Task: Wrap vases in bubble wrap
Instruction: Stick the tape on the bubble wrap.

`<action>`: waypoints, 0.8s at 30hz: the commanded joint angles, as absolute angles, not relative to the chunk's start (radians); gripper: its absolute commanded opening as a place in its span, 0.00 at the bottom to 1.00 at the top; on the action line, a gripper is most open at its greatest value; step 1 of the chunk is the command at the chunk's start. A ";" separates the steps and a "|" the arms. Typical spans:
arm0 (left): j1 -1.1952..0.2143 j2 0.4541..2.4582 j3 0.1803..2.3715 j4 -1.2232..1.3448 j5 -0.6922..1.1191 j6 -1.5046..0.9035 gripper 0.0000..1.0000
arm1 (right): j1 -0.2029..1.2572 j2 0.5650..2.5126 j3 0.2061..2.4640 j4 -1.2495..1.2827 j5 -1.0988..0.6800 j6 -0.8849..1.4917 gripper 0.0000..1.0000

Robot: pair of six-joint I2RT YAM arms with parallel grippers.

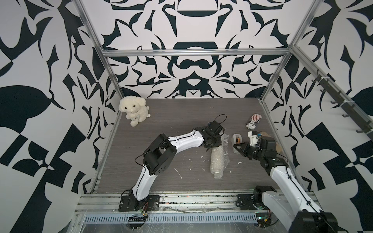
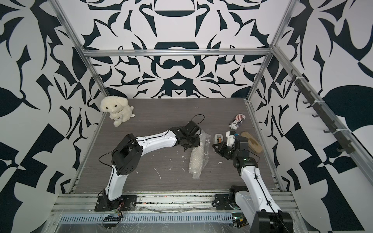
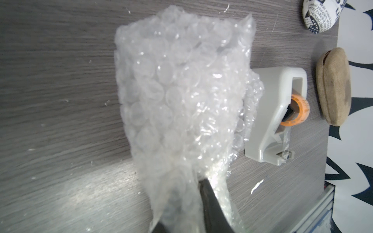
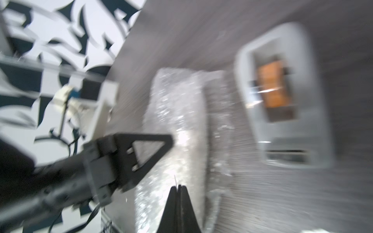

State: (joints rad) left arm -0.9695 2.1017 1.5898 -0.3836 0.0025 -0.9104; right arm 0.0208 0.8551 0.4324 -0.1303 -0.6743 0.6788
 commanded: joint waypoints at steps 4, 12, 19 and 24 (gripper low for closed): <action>-0.968 2.151 1.539 -0.453 0.002 -0.912 0.18 | 0.183 0.924 0.436 0.117 -0.802 0.663 0.00; -0.968 2.152 1.543 -0.471 -0.019 -0.938 0.17 | 0.298 0.961 0.371 0.295 -0.674 0.797 0.00; -0.963 2.161 1.536 -0.455 -0.003 -0.993 0.16 | 0.309 0.741 0.256 0.253 -0.484 0.922 0.00; -0.963 2.147 1.519 -0.446 0.003 -1.002 0.15 | 0.310 0.614 0.193 0.220 -0.368 1.035 0.00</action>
